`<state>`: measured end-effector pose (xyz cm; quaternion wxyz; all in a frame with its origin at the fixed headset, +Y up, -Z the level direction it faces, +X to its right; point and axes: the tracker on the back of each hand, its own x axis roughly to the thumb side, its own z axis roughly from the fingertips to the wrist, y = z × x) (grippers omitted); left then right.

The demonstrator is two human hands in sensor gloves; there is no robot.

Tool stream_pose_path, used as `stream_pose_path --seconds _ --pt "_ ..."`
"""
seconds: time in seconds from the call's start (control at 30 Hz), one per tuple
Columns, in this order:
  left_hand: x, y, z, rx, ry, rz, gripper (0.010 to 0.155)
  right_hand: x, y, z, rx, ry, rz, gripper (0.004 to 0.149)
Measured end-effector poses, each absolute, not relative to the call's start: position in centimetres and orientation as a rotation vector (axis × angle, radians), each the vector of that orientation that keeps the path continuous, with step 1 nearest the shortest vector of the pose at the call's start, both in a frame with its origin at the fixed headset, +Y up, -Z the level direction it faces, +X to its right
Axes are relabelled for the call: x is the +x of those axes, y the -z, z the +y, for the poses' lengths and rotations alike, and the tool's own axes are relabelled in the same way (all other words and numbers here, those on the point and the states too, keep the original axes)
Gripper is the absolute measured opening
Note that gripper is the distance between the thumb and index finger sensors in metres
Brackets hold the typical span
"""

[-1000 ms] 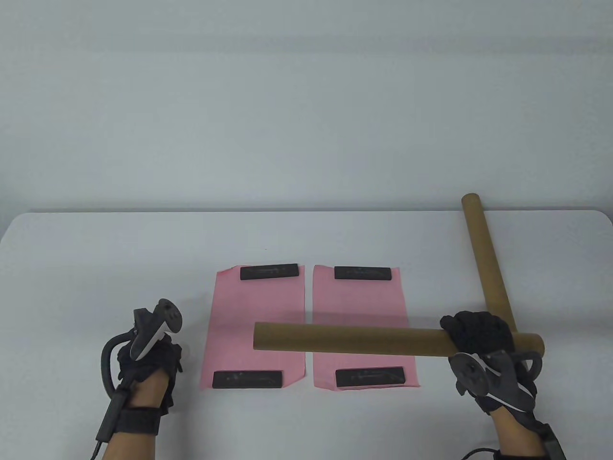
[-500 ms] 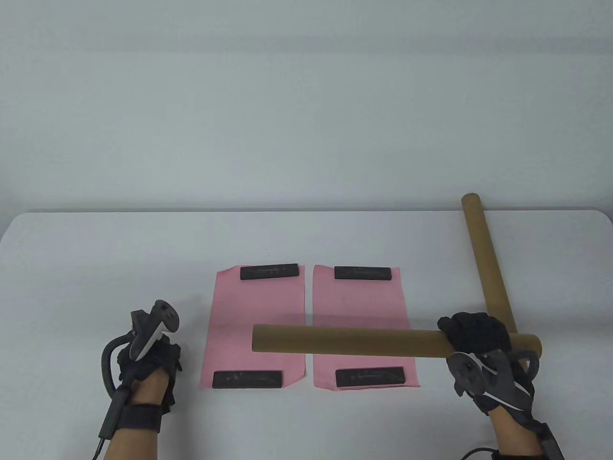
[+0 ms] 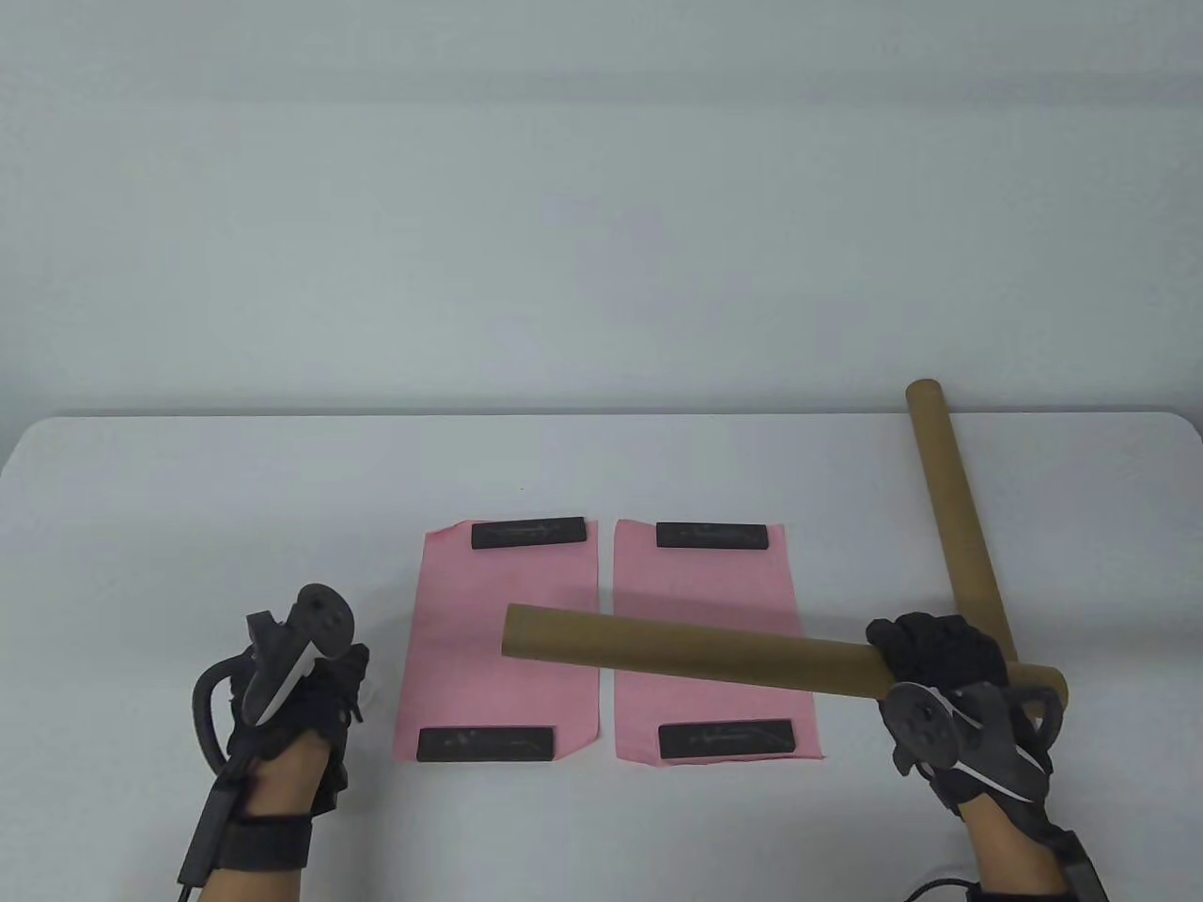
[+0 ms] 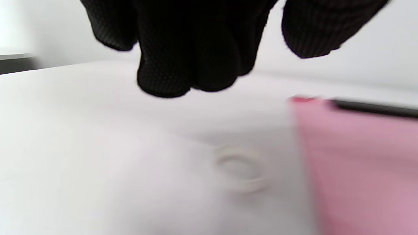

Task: Roll up papers and store in mailing tubes

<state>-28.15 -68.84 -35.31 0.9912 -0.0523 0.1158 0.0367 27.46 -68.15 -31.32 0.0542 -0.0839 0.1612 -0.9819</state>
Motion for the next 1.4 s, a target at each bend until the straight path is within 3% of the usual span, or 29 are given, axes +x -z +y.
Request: stream_pose_path --seconds 0.07,0.27,0.4,0.57,0.87,1.07,1.4 --pt "-26.5 34.6 -68.2 -0.054 -0.094 0.106 0.068 27.6 31.6 -68.3 -0.226 3.028 0.417 0.069" --pt "-23.5 33.2 -67.9 0.023 -0.139 -0.058 0.082 28.2 32.1 -68.6 -0.112 3.168 0.226 0.078" --pt "-22.3 32.8 -67.9 0.096 -0.095 -0.172 0.087 29.4 33.3 -69.6 0.166 3.35 0.044 0.079" --pt "-21.4 32.7 -68.2 0.078 -0.053 -0.218 0.09 30.2 35.8 -69.4 0.54 3.4 -0.239 0.085" --pt "-21.3 32.2 -68.0 0.086 -0.036 -0.234 0.09 28.7 41.1 -70.5 0.91 3.23 -0.621 0.085" --pt "-21.4 32.3 -68.3 0.065 -0.029 -0.223 0.091 27.6 43.5 -72.1 1.033 3.1 -0.683 0.086" --pt "-21.8 32.4 -68.2 0.06 -0.037 -0.212 0.09 27.8 44.7 -74.3 1.117 2.992 -0.72 0.086"
